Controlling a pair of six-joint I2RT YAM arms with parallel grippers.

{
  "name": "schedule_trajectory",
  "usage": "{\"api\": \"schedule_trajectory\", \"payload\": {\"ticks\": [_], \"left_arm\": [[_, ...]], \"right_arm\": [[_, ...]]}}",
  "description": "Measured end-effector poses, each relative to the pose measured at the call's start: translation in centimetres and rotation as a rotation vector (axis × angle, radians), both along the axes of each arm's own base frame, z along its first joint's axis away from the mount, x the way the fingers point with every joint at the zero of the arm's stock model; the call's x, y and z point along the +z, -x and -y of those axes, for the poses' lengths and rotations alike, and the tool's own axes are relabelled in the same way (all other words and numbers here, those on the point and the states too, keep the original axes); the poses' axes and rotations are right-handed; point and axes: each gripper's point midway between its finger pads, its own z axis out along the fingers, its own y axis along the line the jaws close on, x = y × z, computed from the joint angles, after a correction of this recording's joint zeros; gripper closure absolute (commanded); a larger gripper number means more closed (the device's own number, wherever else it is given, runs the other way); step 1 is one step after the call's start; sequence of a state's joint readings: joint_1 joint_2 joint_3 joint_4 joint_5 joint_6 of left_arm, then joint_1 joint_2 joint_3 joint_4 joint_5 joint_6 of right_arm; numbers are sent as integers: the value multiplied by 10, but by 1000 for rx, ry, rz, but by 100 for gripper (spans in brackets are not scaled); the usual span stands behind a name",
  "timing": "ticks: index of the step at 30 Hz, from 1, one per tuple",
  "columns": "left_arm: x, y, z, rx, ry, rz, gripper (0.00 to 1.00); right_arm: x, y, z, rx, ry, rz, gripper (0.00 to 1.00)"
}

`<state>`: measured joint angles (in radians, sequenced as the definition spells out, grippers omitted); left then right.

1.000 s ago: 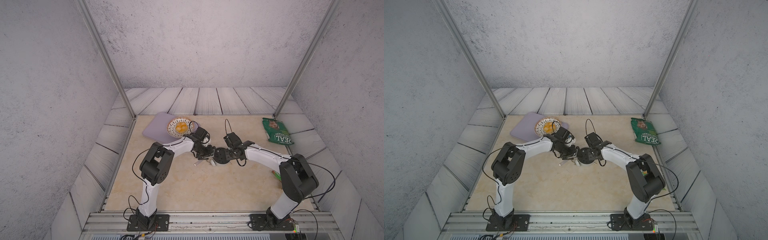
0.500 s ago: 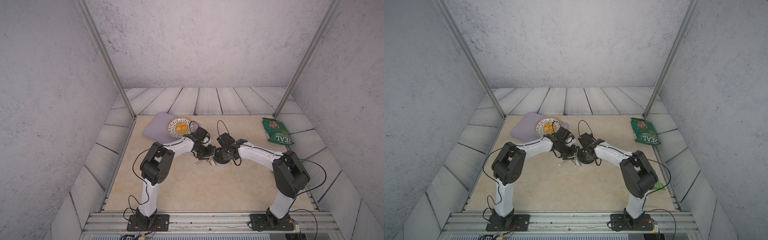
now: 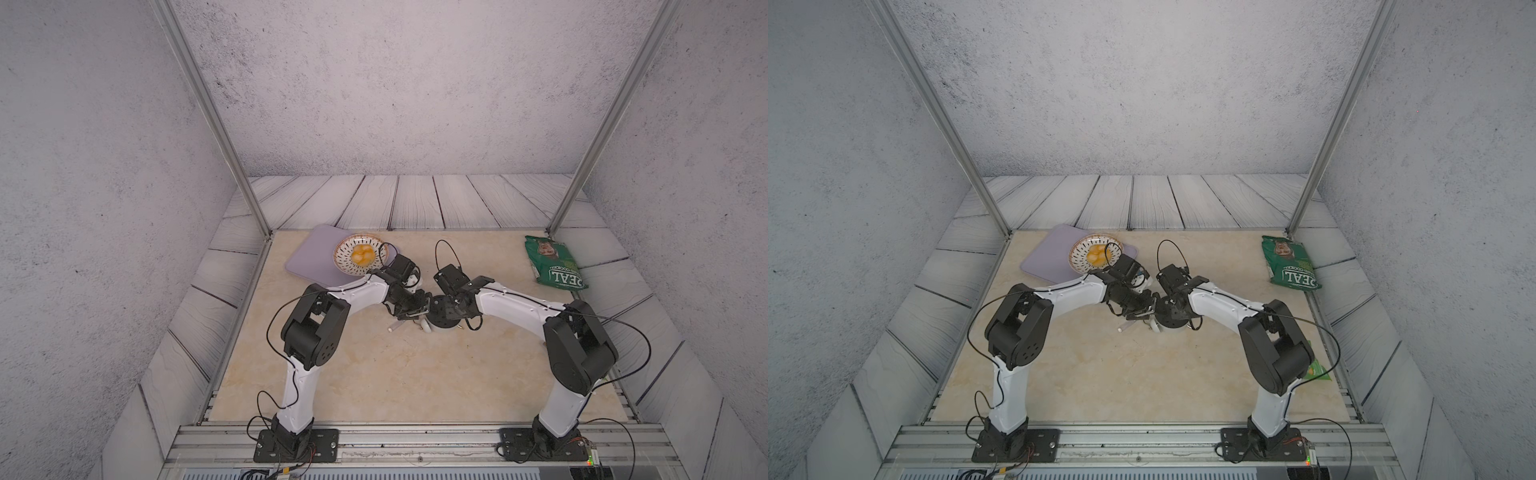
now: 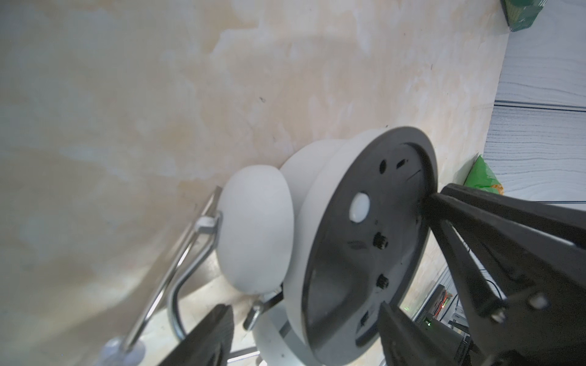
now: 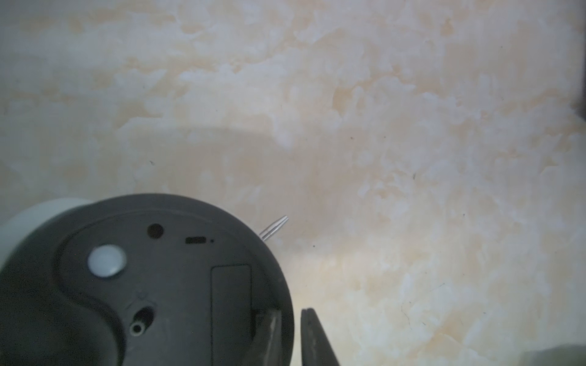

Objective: Remove the battery from the alarm
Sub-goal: Remove the cover from the alarm.

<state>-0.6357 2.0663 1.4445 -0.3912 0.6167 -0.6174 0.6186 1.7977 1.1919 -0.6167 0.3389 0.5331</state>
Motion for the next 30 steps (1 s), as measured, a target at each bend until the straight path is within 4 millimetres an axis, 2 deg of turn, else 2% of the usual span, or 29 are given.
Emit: {"api": "schedule_trajectory", "payload": {"ticks": [11, 18, 30], "left_arm": [[-3, -1, -4, 0, -24, 13, 21], [-6, -2, -8, 0, -54, 21, 21], [-8, -2, -12, 2, -76, 23, 23]], "right_arm": [[1, -1, -2, -28, -86, -11, 81], [3, 0, -28, -4, -257, -21, 80], [8, -2, -32, -24, -425, -23, 81]]}}
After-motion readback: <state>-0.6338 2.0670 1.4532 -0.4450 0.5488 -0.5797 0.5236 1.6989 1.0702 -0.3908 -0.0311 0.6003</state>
